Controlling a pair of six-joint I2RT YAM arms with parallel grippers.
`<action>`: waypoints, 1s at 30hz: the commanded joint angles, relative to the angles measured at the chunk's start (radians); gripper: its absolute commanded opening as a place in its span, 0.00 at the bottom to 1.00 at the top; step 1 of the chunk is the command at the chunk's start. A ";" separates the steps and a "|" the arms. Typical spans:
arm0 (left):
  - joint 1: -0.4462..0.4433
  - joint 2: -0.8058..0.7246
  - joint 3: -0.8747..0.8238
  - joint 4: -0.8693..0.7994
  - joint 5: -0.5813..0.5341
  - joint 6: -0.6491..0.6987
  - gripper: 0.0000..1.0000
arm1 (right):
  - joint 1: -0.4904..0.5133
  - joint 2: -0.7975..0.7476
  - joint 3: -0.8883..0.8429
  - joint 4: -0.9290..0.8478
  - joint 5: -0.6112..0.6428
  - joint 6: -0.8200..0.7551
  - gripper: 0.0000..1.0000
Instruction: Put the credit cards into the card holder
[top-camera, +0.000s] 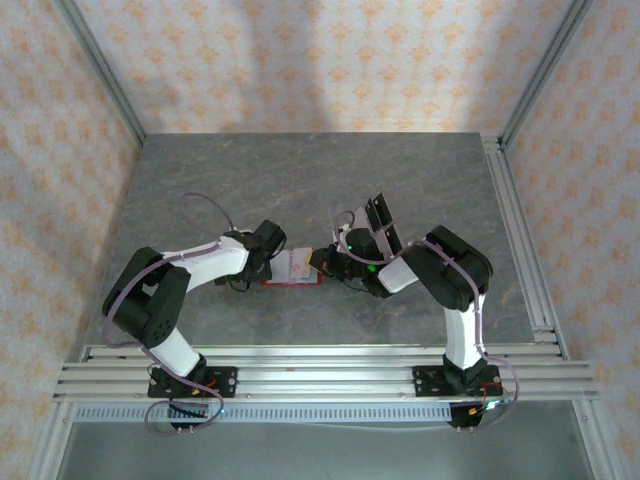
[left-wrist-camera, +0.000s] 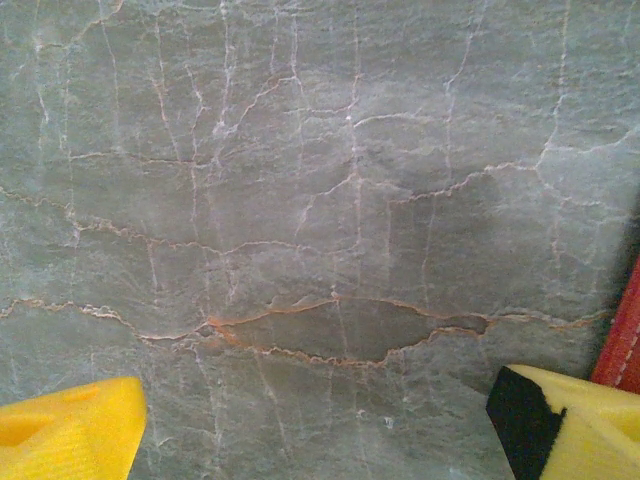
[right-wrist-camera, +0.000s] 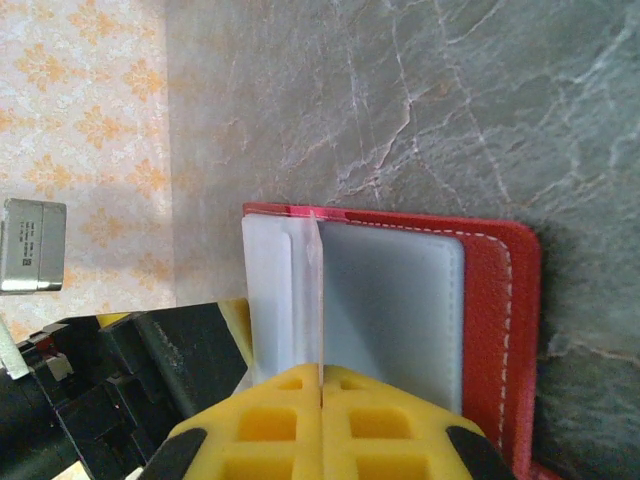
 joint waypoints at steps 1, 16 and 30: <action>-0.012 0.031 -0.027 -0.002 0.017 0.001 0.92 | 0.014 0.010 0.021 0.060 -0.008 0.009 0.00; -0.011 0.035 -0.030 0.000 0.017 0.002 0.92 | 0.005 -0.058 -0.029 0.055 0.027 0.002 0.00; -0.011 0.035 -0.027 0.000 0.016 0.004 0.92 | 0.016 0.003 0.009 0.074 0.005 0.020 0.00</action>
